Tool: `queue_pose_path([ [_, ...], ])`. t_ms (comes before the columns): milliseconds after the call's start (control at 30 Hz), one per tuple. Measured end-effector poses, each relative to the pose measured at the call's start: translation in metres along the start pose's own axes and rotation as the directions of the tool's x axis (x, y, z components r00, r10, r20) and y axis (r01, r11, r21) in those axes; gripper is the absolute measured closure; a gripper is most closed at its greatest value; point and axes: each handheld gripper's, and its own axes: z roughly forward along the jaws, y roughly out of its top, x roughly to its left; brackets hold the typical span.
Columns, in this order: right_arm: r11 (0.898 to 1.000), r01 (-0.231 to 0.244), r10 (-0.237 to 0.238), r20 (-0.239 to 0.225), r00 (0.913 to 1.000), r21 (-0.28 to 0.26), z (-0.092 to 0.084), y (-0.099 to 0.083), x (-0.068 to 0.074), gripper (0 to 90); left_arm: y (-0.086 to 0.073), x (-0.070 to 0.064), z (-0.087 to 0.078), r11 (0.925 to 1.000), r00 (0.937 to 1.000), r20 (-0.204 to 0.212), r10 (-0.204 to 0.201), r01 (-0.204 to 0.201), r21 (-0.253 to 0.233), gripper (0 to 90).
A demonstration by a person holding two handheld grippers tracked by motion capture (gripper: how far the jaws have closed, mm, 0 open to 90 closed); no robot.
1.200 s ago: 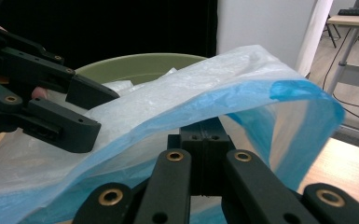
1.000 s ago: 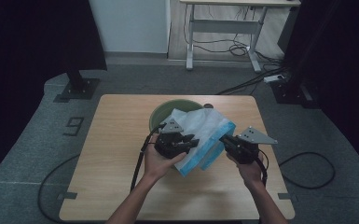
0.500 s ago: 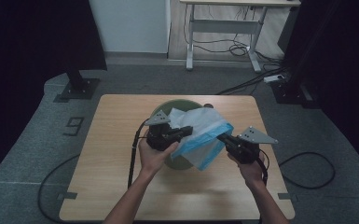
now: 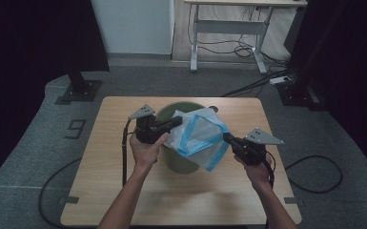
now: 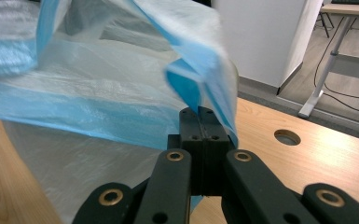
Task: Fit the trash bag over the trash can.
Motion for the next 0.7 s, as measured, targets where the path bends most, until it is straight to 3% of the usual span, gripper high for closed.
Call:
queue_pose_path([
  [167,1.000,0.005,-0.005,0.013,0.9999,0.001,0.001,0.005,-0.003,88.9,0.003,0.012,-0.008,0.9995,0.9995,-0.023,-0.021,0.021,-0.022,89.9],
  [367,1.000,0.012,-0.011,0.016,0.9998,-0.008,-0.001,0.010,-0.002,88.8,0.004,0.016,-0.016,0.9991,0.9989,-0.042,-0.019,0.017,-0.039,89.9],
  [700,1.000,0.015,-0.015,-0.021,0.9997,-0.009,-0.013,-0.005,0.012,88.8,-0.001,0.022,-0.036,0.9984,0.9957,-0.092,-0.012,0.006,-0.056,90.0],
])
